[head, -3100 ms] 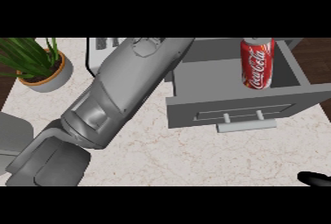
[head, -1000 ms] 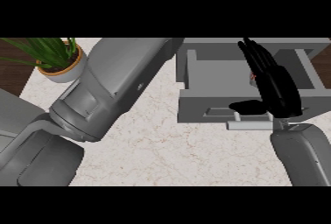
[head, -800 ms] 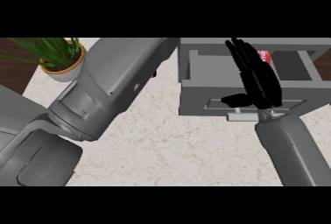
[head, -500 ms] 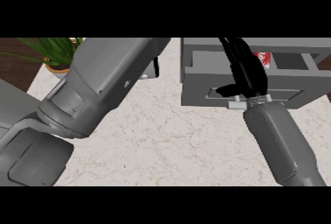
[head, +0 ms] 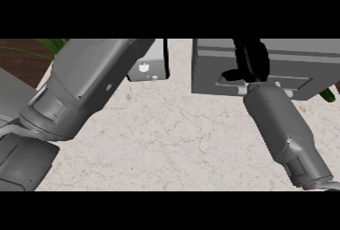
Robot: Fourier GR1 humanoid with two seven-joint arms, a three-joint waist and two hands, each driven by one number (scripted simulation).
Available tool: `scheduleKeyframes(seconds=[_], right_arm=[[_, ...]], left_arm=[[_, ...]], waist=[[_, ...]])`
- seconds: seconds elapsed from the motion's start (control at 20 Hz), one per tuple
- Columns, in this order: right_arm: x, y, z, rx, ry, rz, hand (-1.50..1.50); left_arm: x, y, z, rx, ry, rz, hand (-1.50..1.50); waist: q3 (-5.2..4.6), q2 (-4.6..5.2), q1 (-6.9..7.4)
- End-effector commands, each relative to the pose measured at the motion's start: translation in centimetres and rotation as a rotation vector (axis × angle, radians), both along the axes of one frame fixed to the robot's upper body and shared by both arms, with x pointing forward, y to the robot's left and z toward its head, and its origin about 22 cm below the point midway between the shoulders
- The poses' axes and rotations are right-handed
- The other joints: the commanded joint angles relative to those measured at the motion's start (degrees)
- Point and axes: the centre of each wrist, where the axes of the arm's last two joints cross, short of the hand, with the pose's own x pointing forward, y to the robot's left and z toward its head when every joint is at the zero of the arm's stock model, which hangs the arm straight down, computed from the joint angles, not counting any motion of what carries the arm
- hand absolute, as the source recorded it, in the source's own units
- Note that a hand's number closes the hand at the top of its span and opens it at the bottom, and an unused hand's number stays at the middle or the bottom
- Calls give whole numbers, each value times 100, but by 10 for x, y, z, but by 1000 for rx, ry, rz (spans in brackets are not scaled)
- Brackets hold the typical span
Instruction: Pick up the can, place it into the drawer and close the drawer
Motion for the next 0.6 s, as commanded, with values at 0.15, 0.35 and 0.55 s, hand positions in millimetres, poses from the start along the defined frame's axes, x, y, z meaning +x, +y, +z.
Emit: scheduleKeyframes(seconds=[0.15,0.35,0.55], right_arm=[[20,12,9,-23,-60,-16,-150],[32,25,32,-16,-73,-27,-150],[41,23,55,-4,-94,-31,-150]], left_arm=[[0,24,-5,4,-1,17,-150],[-3,34,-15,12,-5,8,-150],[-9,35,-2,-17,14,-37,-150]], waist=[[1,30,62],[-2,44,168],[1,64,294]])
